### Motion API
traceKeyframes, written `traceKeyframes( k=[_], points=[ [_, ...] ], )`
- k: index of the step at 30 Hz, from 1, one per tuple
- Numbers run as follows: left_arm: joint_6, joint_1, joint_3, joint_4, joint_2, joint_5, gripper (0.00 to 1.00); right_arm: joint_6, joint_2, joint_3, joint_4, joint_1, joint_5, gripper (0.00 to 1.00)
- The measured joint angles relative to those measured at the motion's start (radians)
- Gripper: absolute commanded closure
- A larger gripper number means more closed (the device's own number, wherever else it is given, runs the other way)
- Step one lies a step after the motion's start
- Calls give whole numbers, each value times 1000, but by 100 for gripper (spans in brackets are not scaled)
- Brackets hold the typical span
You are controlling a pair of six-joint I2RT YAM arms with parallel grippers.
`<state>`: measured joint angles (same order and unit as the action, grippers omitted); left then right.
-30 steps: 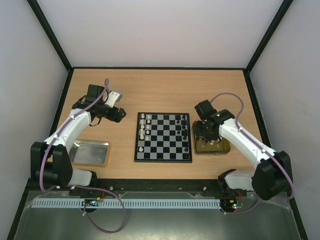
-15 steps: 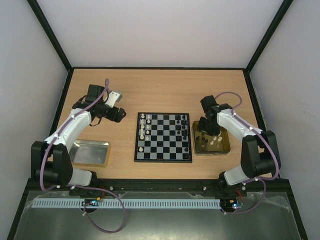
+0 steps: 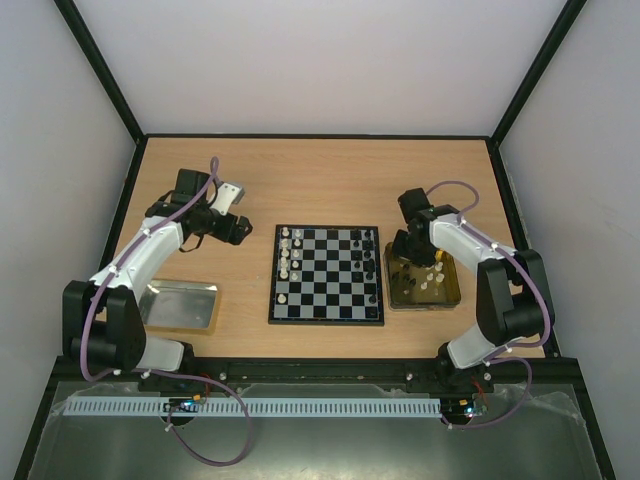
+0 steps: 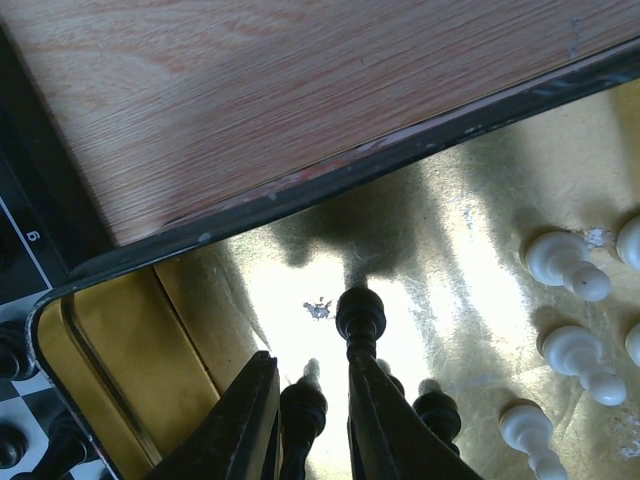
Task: Set up the chess pieces on the board
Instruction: Pick up the chess piece from the storage box.
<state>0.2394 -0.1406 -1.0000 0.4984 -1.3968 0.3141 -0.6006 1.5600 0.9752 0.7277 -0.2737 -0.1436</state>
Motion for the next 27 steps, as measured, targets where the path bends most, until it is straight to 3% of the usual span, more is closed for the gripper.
traceKeyframes(
  k=[27],
  points=[
    [0, 0, 3, -14, 0, 0, 13, 9, 10, -3, -18, 17, 13, 82]
  ],
)
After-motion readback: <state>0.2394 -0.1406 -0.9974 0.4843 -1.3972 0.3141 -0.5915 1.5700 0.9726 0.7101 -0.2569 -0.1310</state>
